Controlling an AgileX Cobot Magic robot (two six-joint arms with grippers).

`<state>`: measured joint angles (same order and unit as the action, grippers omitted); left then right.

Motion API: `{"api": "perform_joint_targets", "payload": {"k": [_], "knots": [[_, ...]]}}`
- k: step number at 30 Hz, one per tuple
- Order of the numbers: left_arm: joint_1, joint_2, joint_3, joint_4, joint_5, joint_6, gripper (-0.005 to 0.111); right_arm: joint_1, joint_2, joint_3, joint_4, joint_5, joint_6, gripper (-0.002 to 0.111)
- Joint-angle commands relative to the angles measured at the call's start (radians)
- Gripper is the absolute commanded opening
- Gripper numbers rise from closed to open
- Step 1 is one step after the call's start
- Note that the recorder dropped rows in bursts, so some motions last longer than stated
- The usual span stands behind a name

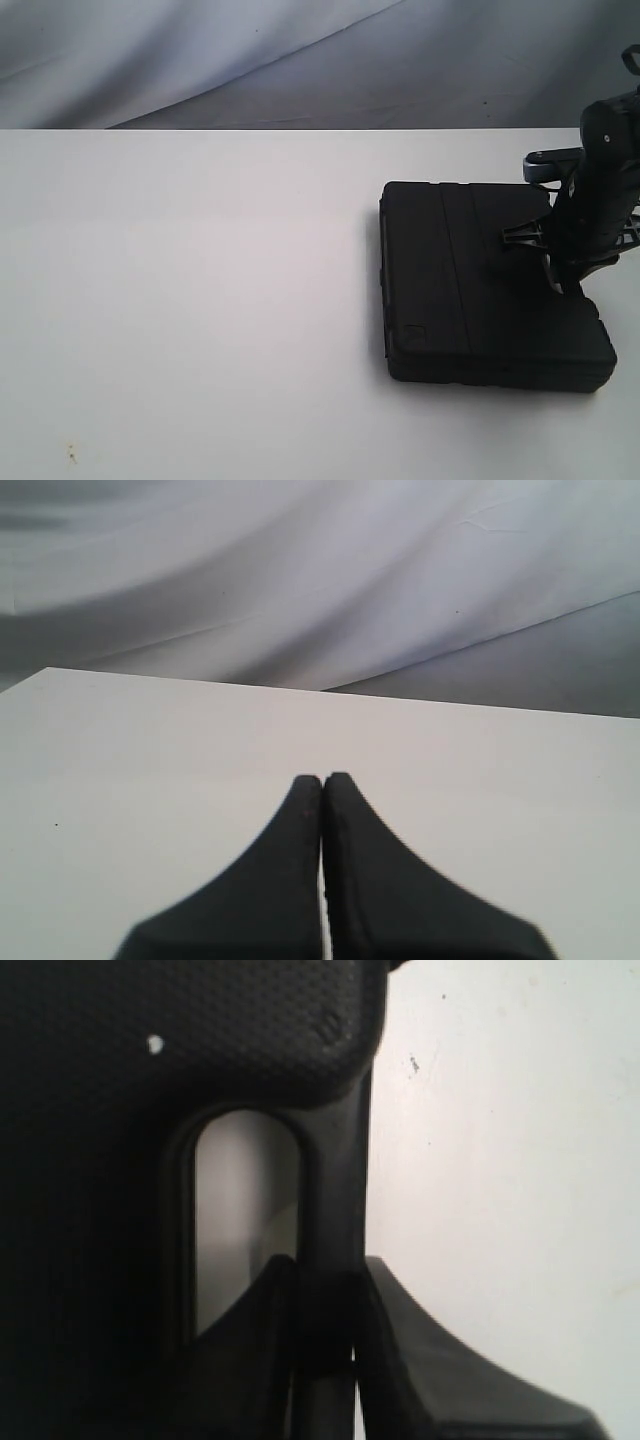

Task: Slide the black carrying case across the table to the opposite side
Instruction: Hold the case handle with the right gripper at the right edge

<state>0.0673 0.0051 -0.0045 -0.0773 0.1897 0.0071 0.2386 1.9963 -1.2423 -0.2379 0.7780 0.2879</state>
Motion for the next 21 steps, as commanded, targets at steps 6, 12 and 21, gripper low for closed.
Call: {"api": "perform_joint_targets", "payload": {"k": [6,12,21], "knots": [[0.003,-0.005,0.004,-0.01,-0.002,0.002,0.001,-0.008,-0.016,0.001,-0.038,-0.002,-0.007,0.0],[0.003,-0.005,0.004,-0.01,-0.002,0.002,0.001,-0.009,-0.016,0.001,-0.038,-0.002,-0.003,0.0],[0.003,-0.005,0.004,-0.01,-0.002,0.004,0.001,-0.028,-0.016,0.001,-0.014,0.0,-0.003,0.0]]}}
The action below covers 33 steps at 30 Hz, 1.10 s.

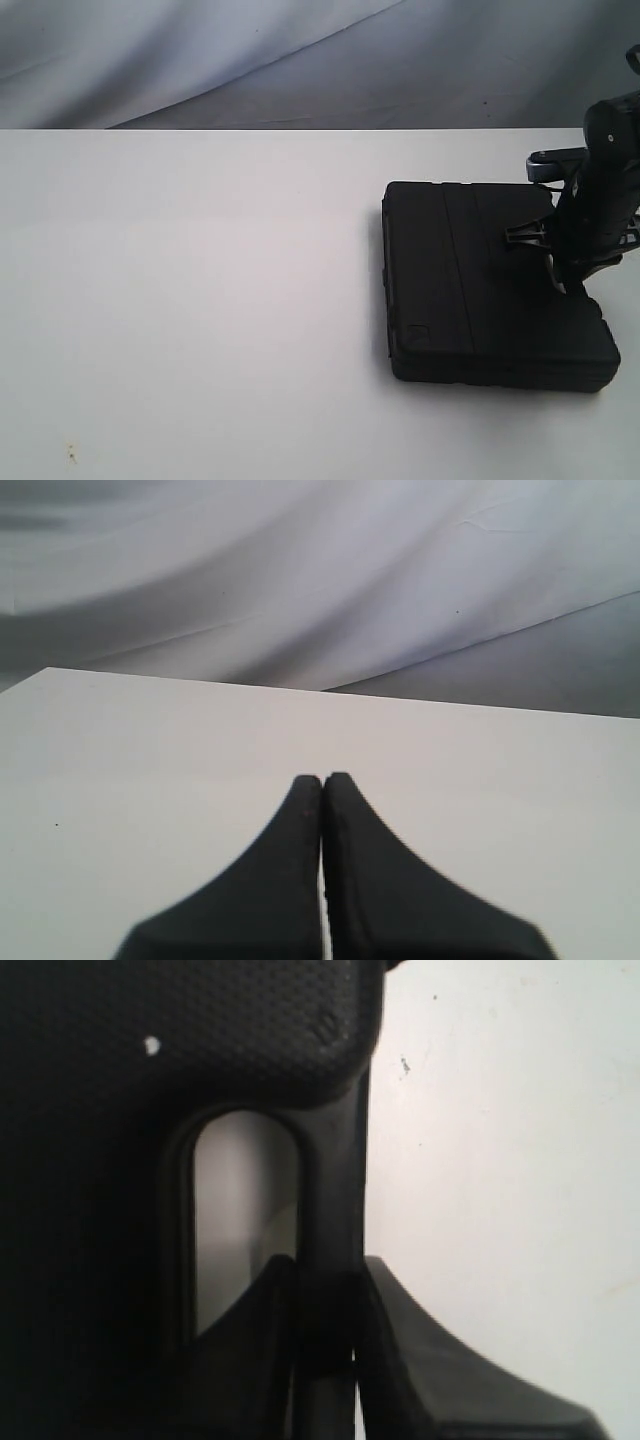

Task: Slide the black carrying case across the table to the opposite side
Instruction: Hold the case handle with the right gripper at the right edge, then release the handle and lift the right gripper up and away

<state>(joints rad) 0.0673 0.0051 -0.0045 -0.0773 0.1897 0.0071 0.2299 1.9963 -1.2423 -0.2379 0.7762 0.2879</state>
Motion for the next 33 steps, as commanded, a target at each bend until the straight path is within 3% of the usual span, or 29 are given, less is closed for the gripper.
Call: {"api": "perform_joint_targets", "payload": {"k": [1,19,25,27,33], "knots": [[0.003,-0.005,0.004,-0.01,-0.002,0.004,0.001,-0.019,-0.016,0.001,-0.014,0.002,-0.003,0.0],[0.003,-0.005,0.004,-0.01,-0.002,0.002,0.001,-0.019,-0.016,0.001,-0.006,-0.005,-0.011,0.001],[0.003,-0.005,0.004,-0.01,-0.002,0.002,0.001,-0.019,-0.016,0.001,-0.006,-0.006,-0.011,0.04],[0.003,-0.005,0.004,-0.01,-0.002,0.002,0.001,-0.019,-0.016,0.001,-0.006,-0.006,-0.011,0.045],[0.003,-0.005,0.004,-0.01,-0.002,0.006,0.001,-0.019,-0.016,0.001,-0.006,-0.006,-0.011,0.046]]}}
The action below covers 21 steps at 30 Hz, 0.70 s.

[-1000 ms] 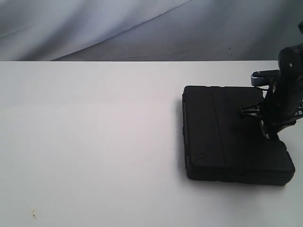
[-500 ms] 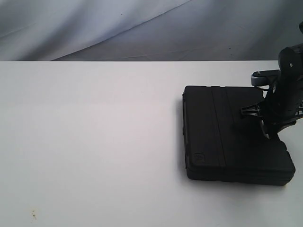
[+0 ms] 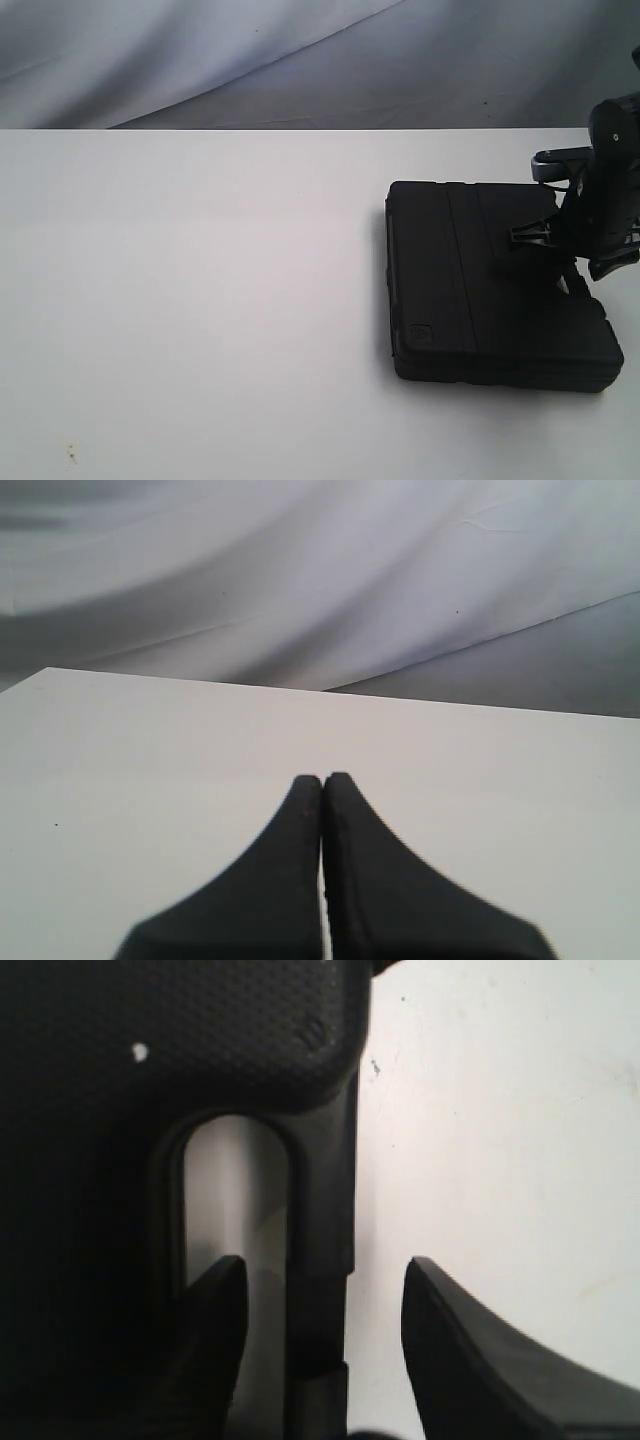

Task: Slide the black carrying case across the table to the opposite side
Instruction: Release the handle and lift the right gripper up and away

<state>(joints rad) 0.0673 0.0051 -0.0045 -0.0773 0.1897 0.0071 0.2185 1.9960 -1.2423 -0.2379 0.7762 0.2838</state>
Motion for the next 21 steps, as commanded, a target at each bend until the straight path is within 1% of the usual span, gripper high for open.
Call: {"api": "perform_joint_targets", "payload": {"k": [1,10,18,21], "knots": [[0.003,-0.005,0.004,-0.01,-0.002,0.006,0.001,-0.008,-0.016,0.001,-0.006,-0.006,-0.007,0.046],[0.003,-0.005,0.004,-0.01,-0.002,0.006,0.001,-0.008,-0.085,0.001,-0.006,-0.039,0.004,0.046],[0.003,-0.005,0.004,-0.01,-0.002,0.002,0.001,-0.008,-0.157,0.001,0.003,-0.024,0.006,0.046],[0.003,-0.005,0.004,-0.01,-0.002,0.002,0.001,-0.008,-0.228,0.001,0.003,-0.035,0.008,0.042]]}}
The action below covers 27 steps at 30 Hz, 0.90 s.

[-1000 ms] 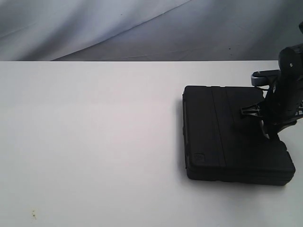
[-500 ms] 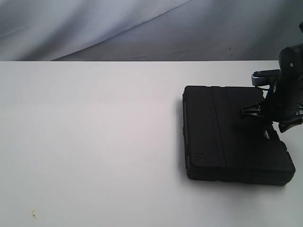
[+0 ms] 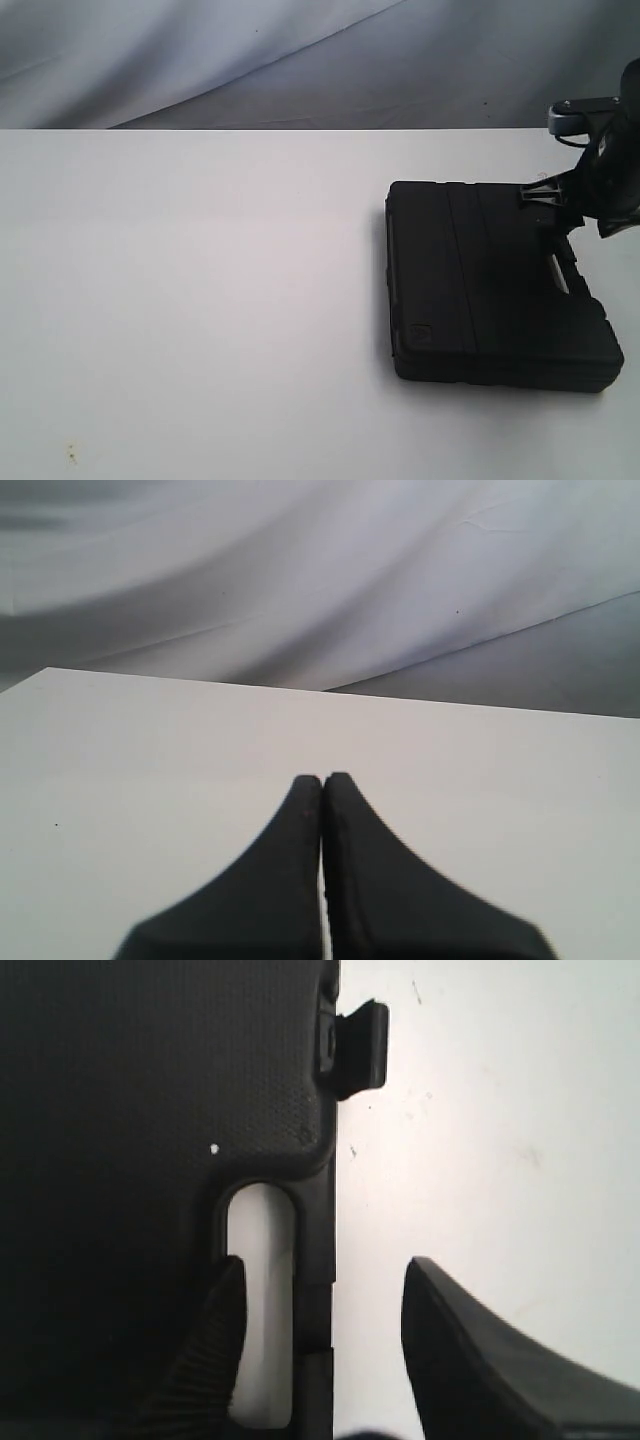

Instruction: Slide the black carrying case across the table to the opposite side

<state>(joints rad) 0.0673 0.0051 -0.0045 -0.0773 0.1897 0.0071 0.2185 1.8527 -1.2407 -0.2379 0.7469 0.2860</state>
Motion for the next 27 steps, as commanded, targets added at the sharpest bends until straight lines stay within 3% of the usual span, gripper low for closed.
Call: {"api": "perform_joint_targets", "payload": {"k": [1,10,22,27], "knots": [[0.003,-0.005,0.004,-0.01,-0.002,0.002,0.001,-0.008,-0.119,-0.001,0.003,-0.015,0.006,0.04],[0.003,-0.005,0.004,-0.01,-0.002,0.006,0.001,-0.008,-0.503,0.015,0.01,-0.098,-0.032,0.0],[0.003,-0.005,0.004,-0.01,-0.002,0.001,0.001,-0.008,-0.978,0.445,0.01,-0.626,-0.196,0.0],[0.003,-0.005,0.004,-0.01,-0.002,0.001,0.001,-0.008,-1.159,0.623,0.01,-0.747,-0.294,0.0]]}}
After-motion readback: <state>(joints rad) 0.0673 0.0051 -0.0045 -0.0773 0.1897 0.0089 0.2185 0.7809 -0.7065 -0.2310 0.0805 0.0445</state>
